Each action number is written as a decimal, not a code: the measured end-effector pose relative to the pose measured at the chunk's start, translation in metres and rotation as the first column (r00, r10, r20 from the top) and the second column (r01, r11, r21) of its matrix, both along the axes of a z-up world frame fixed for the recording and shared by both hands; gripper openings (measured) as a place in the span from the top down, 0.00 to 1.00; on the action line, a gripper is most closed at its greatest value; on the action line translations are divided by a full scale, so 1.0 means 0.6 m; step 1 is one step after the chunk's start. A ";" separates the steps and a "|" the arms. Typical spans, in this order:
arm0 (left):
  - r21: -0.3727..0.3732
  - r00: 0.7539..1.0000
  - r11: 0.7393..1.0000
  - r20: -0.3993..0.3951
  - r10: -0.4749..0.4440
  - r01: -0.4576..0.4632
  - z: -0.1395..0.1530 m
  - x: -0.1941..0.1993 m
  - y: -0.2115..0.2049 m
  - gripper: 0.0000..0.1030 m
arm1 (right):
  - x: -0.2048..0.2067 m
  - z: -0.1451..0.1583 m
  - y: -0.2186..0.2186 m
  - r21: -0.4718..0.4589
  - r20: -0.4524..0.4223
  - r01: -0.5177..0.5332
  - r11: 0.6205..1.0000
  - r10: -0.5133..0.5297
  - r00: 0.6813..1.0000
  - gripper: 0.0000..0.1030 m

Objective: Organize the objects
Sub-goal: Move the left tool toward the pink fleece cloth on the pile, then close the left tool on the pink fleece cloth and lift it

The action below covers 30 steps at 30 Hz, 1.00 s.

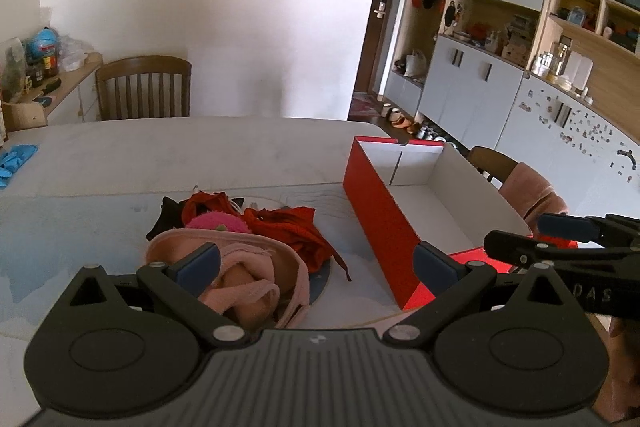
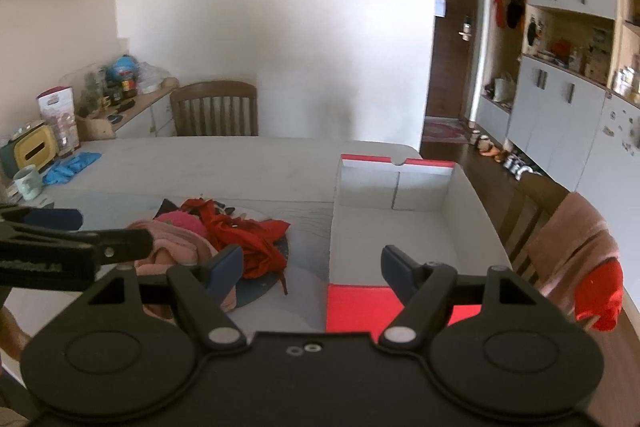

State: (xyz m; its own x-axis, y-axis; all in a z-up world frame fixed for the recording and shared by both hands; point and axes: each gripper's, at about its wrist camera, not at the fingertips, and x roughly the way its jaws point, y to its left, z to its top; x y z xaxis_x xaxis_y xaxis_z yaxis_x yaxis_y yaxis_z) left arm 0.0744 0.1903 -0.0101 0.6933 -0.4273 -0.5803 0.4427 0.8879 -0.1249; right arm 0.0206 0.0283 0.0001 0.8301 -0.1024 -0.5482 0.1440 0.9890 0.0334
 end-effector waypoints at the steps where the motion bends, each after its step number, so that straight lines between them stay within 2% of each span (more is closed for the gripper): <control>1: 0.000 1.000 1.000 0.002 -0.008 0.008 0.000 0.003 0.004 0.00 | 0.002 -0.003 -0.001 0.003 -0.002 0.017 1.000 -0.017 1.000 0.27; 6: 0.000 0.999 0.999 0.008 -0.038 0.038 -0.002 0.020 0.018 0.00 | 0.011 -0.009 -0.011 0.011 -0.012 0.095 0.995 -0.095 0.995 0.27; 10: -0.008 0.999 0.999 -0.019 -0.046 0.046 -0.010 0.036 0.021 0.00 | 0.015 -0.018 -0.032 0.015 -0.032 0.144 0.989 -0.144 0.989 0.27; 13: 0.017 0.999 0.999 -0.023 -0.038 0.038 -0.018 0.048 0.014 0.00 | 0.026 -0.022 -0.058 0.000 -0.043 0.169 0.986 -0.169 0.985 0.27; 16: 0.038 1.000 0.999 -0.013 -0.004 0.004 -0.028 0.061 0.007 0.00 | 0.042 -0.025 -0.091 -0.010 -0.061 0.185 0.983 -0.185 0.981 0.27; 20: 0.066 0.997 0.996 -0.040 0.059 -0.057 -0.052 0.086 -0.007 0.00 | 0.071 -0.034 -0.149 -0.022 -0.084 0.191 0.981 -0.192 0.978 0.27; 25: 0.126 0.987 0.983 -0.078 0.141 -0.131 -0.094 0.111 -0.022 0.00 | 0.107 -0.052 -0.221 -0.048 -0.112 0.182 0.982 -0.186 0.976 0.27; 30: 0.217 0.973 0.961 -0.117 0.200 -0.171 -0.144 0.127 -0.038 0.00 | 0.145 -0.082 -0.283 -0.055 -0.163 0.169 0.984 -0.176 0.971 0.27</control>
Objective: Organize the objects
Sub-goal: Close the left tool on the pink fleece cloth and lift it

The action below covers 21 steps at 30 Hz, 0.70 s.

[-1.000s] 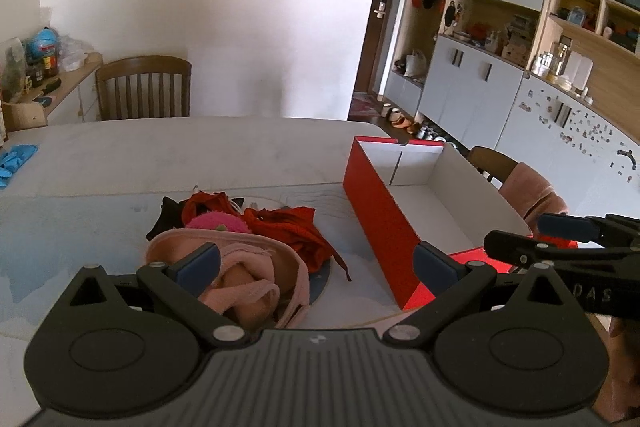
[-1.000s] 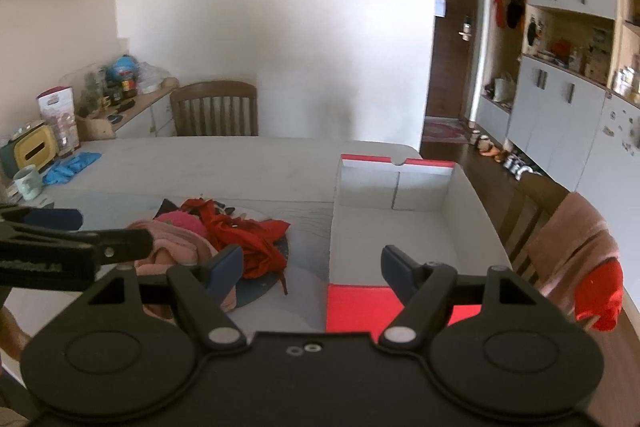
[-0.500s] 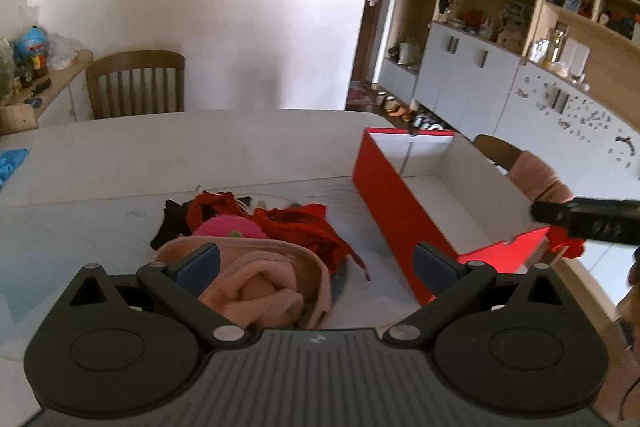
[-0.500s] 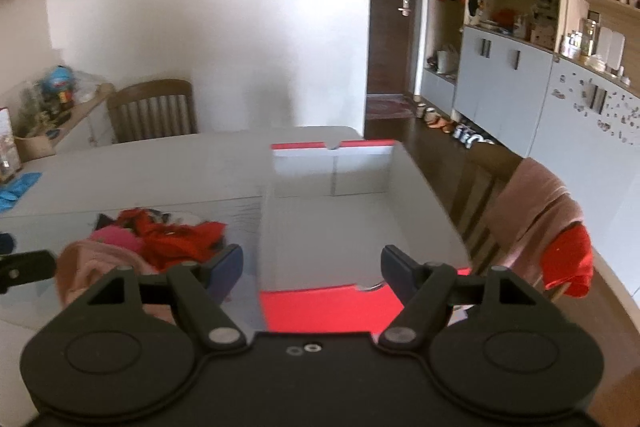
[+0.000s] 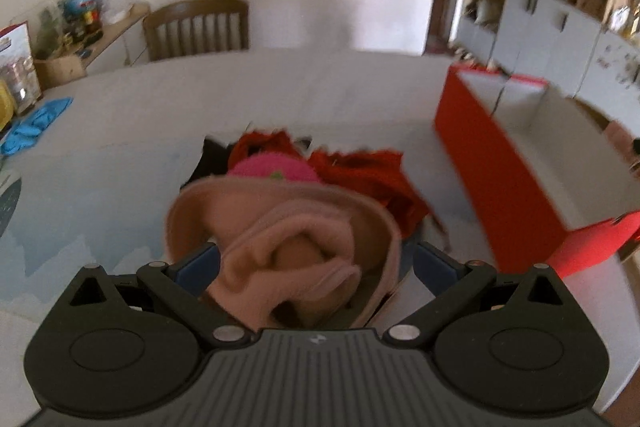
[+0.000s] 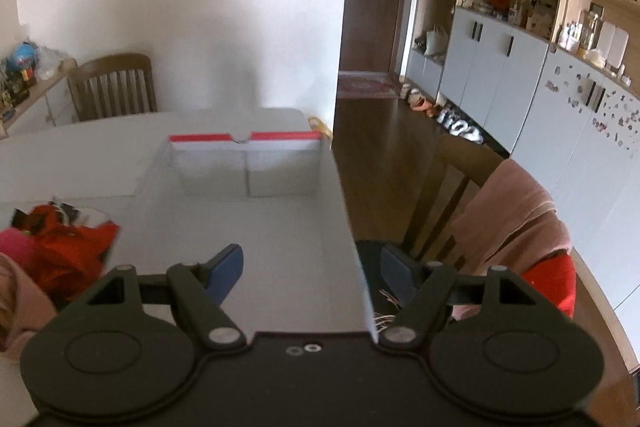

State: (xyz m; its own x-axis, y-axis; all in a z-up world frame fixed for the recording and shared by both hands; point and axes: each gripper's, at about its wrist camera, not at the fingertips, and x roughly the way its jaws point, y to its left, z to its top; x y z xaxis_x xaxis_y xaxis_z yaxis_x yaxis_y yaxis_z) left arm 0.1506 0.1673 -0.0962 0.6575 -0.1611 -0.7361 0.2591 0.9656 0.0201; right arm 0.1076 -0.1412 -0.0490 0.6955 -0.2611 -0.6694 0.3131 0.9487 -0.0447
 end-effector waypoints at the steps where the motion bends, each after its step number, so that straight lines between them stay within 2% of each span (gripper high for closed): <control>1: 0.009 1.000 1.000 -0.008 0.013 -0.013 -0.007 0.003 -0.002 0.00 | 0.008 -0.006 -0.011 0.002 -0.012 -0.004 1.000 0.004 1.000 0.27; 9: 0.089 0.998 0.995 -0.034 0.049 -0.046 -0.049 0.015 -0.024 0.01 | 0.078 -0.057 -0.071 0.056 -0.137 -0.012 0.998 0.020 0.990 0.29; 17: 0.163 1.000 0.986 -0.012 0.029 -0.027 -0.079 0.029 -0.057 0.02 | 0.105 -0.090 -0.079 0.067 -0.204 -0.067 0.996 0.080 0.976 0.29; 21: 0.189 0.999 0.981 -0.006 0.037 -0.035 -0.091 0.036 -0.060 0.19 | 0.115 -0.098 -0.081 0.062 -0.230 -0.085 0.994 0.097 0.968 0.31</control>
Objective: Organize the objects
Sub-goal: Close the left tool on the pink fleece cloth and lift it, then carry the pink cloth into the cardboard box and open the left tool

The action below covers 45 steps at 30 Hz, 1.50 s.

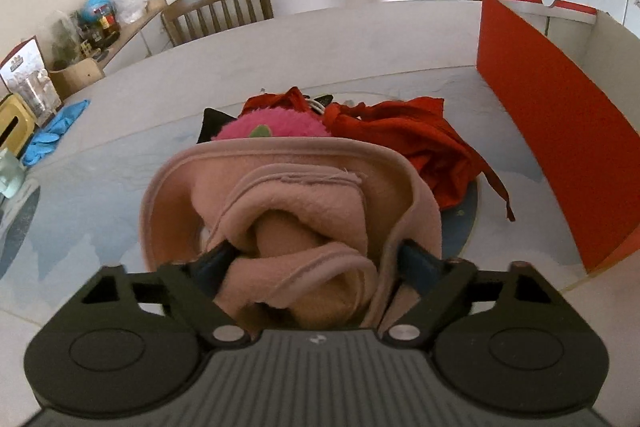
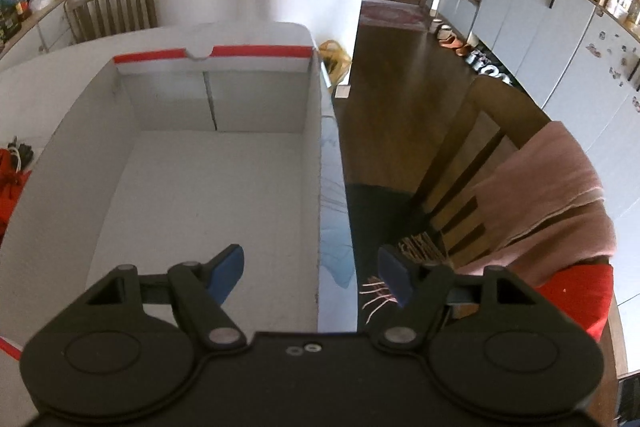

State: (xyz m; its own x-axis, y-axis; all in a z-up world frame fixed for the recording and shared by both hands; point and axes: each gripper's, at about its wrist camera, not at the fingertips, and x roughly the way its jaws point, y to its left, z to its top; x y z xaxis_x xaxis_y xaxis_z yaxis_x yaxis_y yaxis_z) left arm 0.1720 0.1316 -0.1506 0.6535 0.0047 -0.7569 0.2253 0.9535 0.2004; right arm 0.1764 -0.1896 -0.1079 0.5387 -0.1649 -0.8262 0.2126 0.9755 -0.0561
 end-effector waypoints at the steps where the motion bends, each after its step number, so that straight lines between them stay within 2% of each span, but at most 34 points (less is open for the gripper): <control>1: -0.003 1.000 1.000 0.007 -0.003 0.003 0.001 -0.001 0.000 0.21 | 0.002 -0.001 0.000 -0.004 -0.005 -0.002 1.000 0.002 1.000 0.32; 2: -0.001 1.000 1.000 0.011 -0.005 0.005 0.003 -0.002 -0.001 0.26 | 0.003 -0.002 0.000 -0.004 -0.010 -0.005 1.000 0.005 1.000 0.33; 3: 0.002 1.000 1.000 0.014 -0.007 0.007 0.005 -0.003 -0.002 0.35 | 0.005 -0.002 -0.002 0.000 -0.015 -0.009 1.000 0.009 1.000 0.36; 7: -0.003 1.000 1.000 0.015 -0.004 0.004 0.011 -0.006 -0.002 0.52 | 0.013 -0.005 -0.002 -0.007 -0.042 -0.016 1.000 0.015 0.999 0.56; 9: -0.006 1.000 1.000 0.009 -0.001 0.001 0.013 -0.008 -0.001 0.65 | 0.015 -0.007 -0.004 -0.003 -0.051 -0.011 1.000 0.011 0.999 0.59; 11: -0.014 1.000 1.000 0.007 -0.003 0.003 0.018 -0.011 -0.001 0.69 | 0.017 -0.008 -0.005 -0.009 -0.058 -0.009 1.000 0.009 0.998 0.69; 12: -0.014 1.000 1.000 0.007 -0.001 0.002 0.021 -0.012 -0.001 0.70 | 0.019 -0.010 -0.006 -0.012 -0.064 -0.005 1.000 0.004 0.998 0.83; 13: -0.017 1.000 1.000 0.007 0.002 -0.002 0.024 -0.013 -0.001 0.71 | 0.021 -0.012 -0.007 -0.012 -0.071 0.002 1.000 -0.003 0.997 0.89; 16: -0.029 1.000 1.000 0.007 0.010 -0.010 0.037 -0.017 0.005 0.76 | 0.025 -0.016 -0.008 0.000 -0.078 -0.002 1.000 0.002 0.997 0.95; 22: -0.036 0.999 0.999 0.026 0.024 -0.023 0.072 -0.028 0.016 0.81 | 0.025 -0.017 -0.002 -0.025 -0.078 -0.020 0.999 0.018 0.997 0.95; 27: -0.055 0.999 0.998 0.040 0.007 -0.005 0.126 -0.043 0.032 0.81 | 0.025 -0.017 -0.005 -0.016 -0.078 -0.023 1.000 0.021 0.997 0.95; 33: -0.122 0.998 0.992 0.064 -0.022 0.030 0.206 -0.051 0.055 0.81 | 0.024 -0.018 -0.005 -0.014 -0.078 -0.028 1.000 0.027 0.997 0.95; 35: -0.146 0.997 0.988 0.068 -0.049 0.058 0.232 -0.049 0.053 0.81 | 0.024 -0.018 -0.005 -0.016 -0.078 -0.030 0.999 0.029 0.997 0.95; 39: -0.137 0.987 0.980 0.095 -0.133 0.145 0.269 -0.046 0.020 0.81 | 0.024 -0.018 -0.005 -0.013 -0.078 -0.037 0.999 0.036 0.996 0.96; 45: -0.146 0.955 0.946 0.108 -0.277 0.290 0.285 -0.024 -0.071 0.81 | 0.027 -0.015 -0.004 -0.015 -0.086 -0.050 0.999 0.049 0.995 0.96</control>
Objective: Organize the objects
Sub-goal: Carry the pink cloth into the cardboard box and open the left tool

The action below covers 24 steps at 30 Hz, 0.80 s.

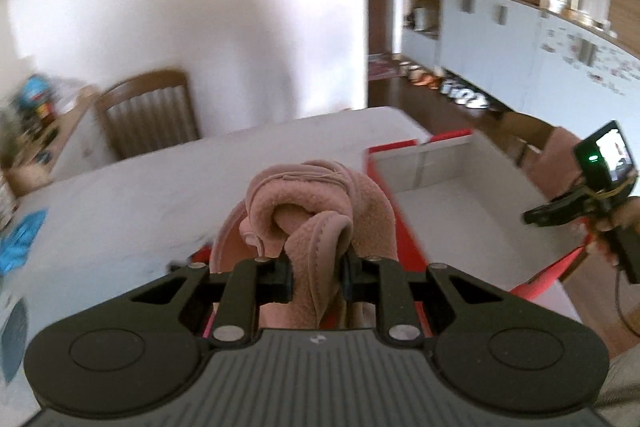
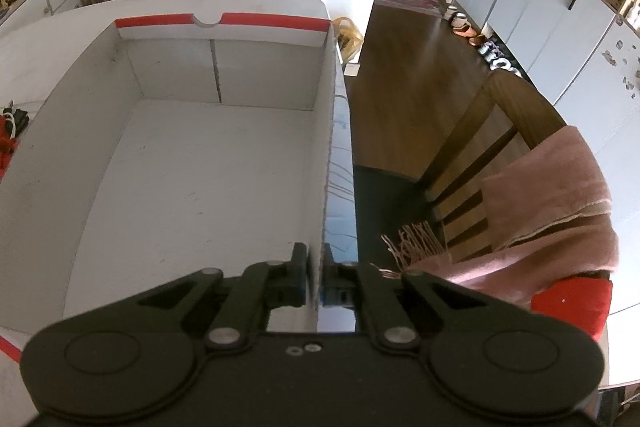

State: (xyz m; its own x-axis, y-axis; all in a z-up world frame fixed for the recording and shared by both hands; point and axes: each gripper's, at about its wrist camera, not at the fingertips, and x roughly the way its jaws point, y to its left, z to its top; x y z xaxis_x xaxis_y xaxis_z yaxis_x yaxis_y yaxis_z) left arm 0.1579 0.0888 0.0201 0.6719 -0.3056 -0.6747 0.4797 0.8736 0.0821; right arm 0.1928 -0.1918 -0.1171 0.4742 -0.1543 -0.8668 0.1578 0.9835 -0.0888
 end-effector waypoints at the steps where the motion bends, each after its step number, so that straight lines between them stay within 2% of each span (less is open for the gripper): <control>1: -0.003 1.000 1.000 0.003 -0.027 0.027 0.002 0.005 -0.018 0.81 | 0.001 0.000 -0.001 0.002 -0.001 0.001 1.000 -0.001 1.000 0.96; 8: -0.019 0.982 0.982 0.016 -0.186 0.186 0.009 0.044 -0.145 0.81 | 0.003 0.003 0.000 0.008 -0.013 -0.001 1.000 0.001 1.000 0.97; 12: -0.017 0.967 0.966 0.014 -0.256 0.256 -0.003 0.064 -0.209 0.81 | 0.002 0.011 0.003 0.008 -0.011 -0.018 1.000 0.018 1.000 0.98; 20: -0.087 0.945 0.944 -0.053 -0.322 0.317 -0.063 0.116 -0.282 0.81 | 0.003 0.007 0.003 -0.003 -0.015 -0.026 1.000 0.026 1.000 0.98; 24: -0.028 0.932 0.936 -0.091 -0.352 0.350 -0.110 0.131 -0.310 0.81 | 0.005 0.006 0.002 0.002 -0.020 -0.023 1.000 0.023 1.000 0.98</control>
State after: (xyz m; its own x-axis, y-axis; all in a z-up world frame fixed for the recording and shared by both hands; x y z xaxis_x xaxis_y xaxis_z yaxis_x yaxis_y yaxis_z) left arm 0.2364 -0.0973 -0.0460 0.4546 -0.5182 -0.7244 0.7609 0.6487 0.0135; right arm 0.1956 -0.1903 -0.1137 0.4604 -0.1424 -0.8762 0.1337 0.9869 -0.0902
